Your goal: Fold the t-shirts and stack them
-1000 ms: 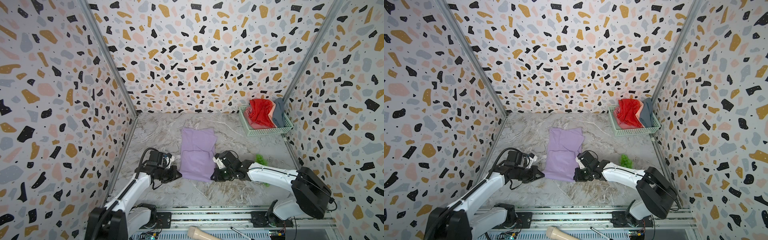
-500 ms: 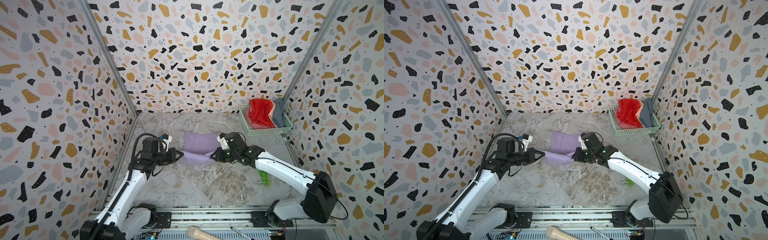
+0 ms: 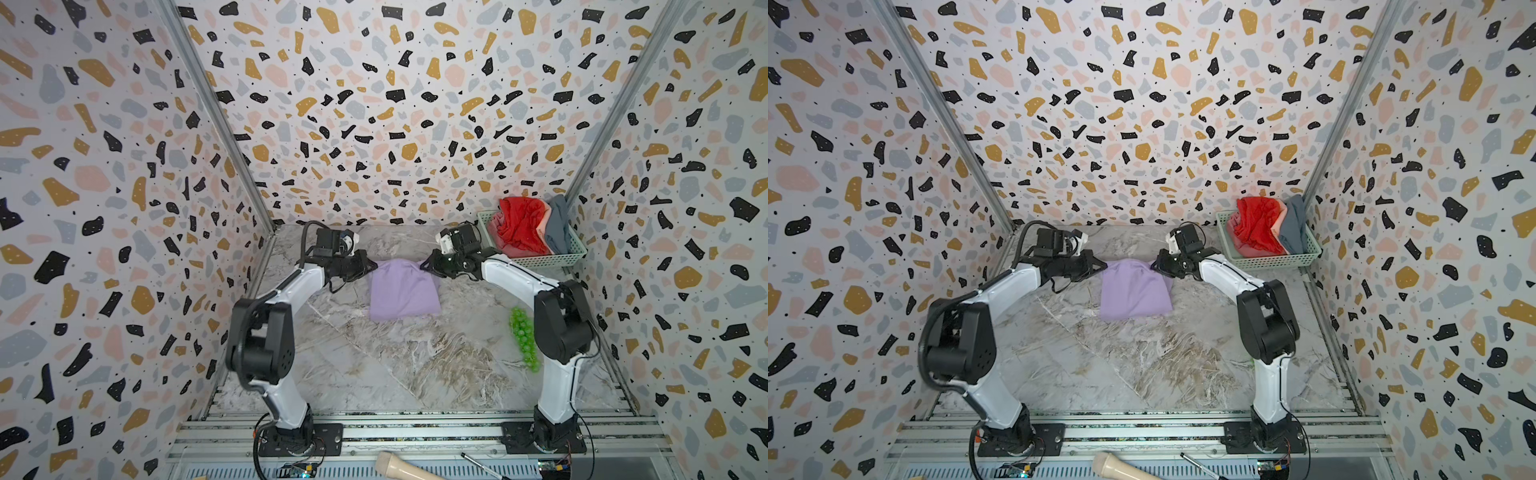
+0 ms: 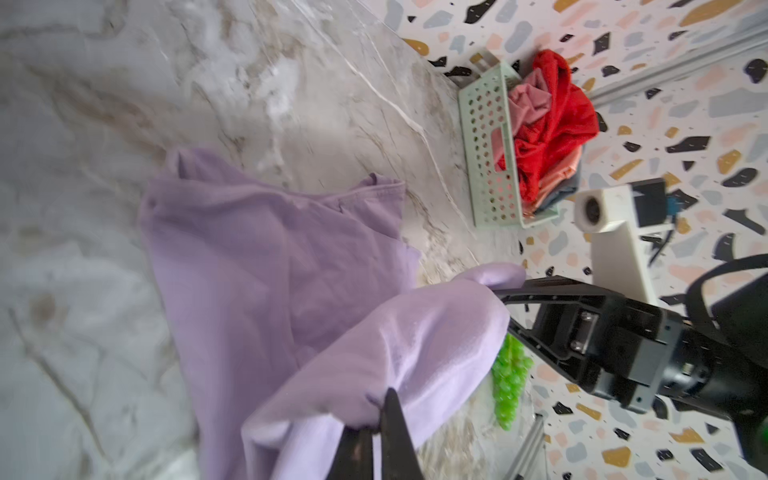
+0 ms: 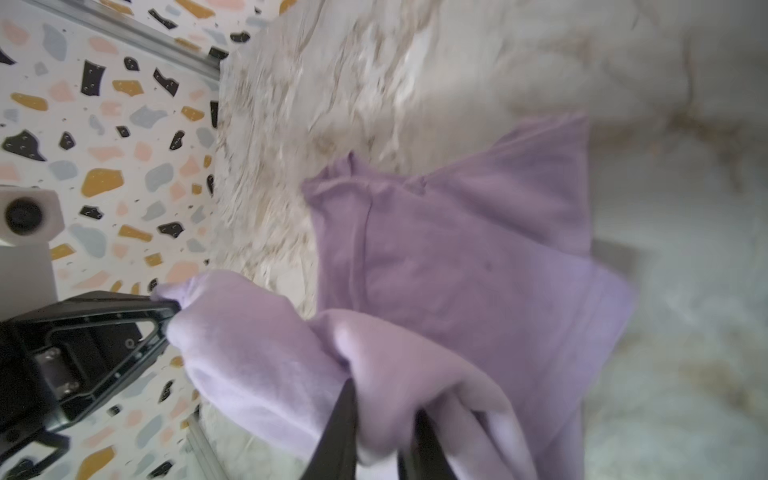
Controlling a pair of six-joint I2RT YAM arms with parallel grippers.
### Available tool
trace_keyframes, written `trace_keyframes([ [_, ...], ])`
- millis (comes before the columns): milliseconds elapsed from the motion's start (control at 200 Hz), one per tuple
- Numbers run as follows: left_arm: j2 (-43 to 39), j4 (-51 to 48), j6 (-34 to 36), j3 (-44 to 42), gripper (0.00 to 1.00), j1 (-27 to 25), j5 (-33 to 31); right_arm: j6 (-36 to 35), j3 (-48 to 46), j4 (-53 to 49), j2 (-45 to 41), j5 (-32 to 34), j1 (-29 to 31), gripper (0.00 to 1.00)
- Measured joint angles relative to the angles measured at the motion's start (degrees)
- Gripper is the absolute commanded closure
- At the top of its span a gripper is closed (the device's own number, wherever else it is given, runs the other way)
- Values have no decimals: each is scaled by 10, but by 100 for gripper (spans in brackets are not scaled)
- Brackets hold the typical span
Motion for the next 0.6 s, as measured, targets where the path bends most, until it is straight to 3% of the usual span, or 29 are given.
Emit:
trace_keyframes([
  [25, 30, 2, 0, 26, 73, 2, -2, -8, 30, -3, 26, 2, -5, 33],
  [95, 118, -3, -2, 109, 73, 3, -8, -19, 112, -9, 97, 8, -17, 33],
  [210, 200, -8, -12, 183, 81, 9, -31, -32, 174, -7, 159, 20, -34, 32],
  [390, 202, -12, -45, 186, 75, 24, -50, -48, 172, -6, 156, 24, -56, 32],
  [601, 166, -16, -49, 150, 58, 28, -64, -58, 51, 12, 53, 29, -59, 31],
])
